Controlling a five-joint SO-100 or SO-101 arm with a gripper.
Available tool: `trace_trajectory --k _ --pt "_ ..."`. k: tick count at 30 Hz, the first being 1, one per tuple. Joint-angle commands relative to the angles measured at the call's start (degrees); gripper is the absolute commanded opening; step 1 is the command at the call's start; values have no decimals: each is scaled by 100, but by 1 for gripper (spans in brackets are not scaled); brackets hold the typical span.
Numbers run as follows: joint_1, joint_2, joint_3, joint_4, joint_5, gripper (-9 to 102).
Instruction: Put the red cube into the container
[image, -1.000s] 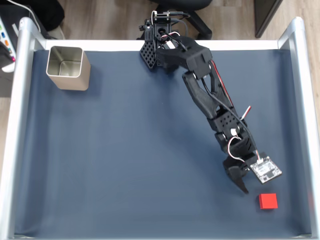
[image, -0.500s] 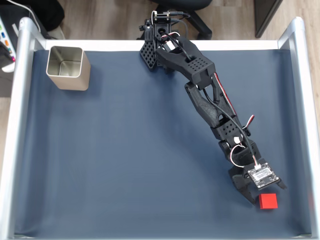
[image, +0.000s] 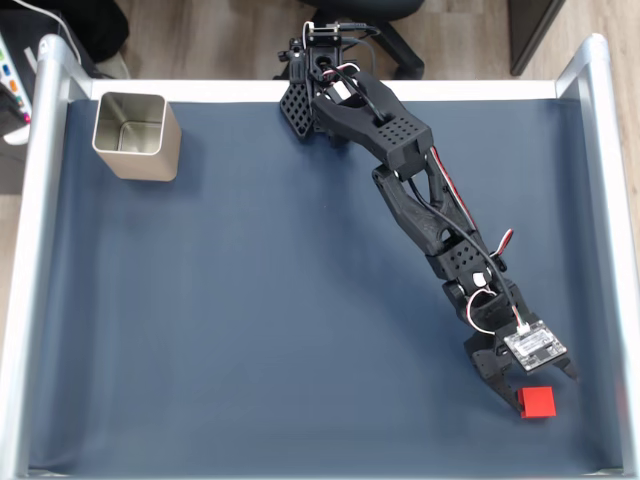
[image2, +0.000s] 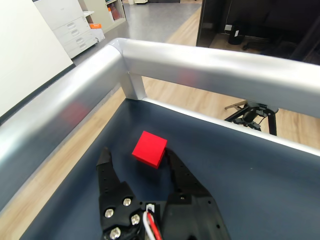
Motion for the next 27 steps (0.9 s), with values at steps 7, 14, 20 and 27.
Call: trace_trajectory --k 7,14,20,27 --pt "35 -26 -396 -79 -378 28" --pt "9 -9 -396 -97 -422 22" --pt "9 9 -413 -97 -387 19" --pt "9 79 -360 -70 -431 12"
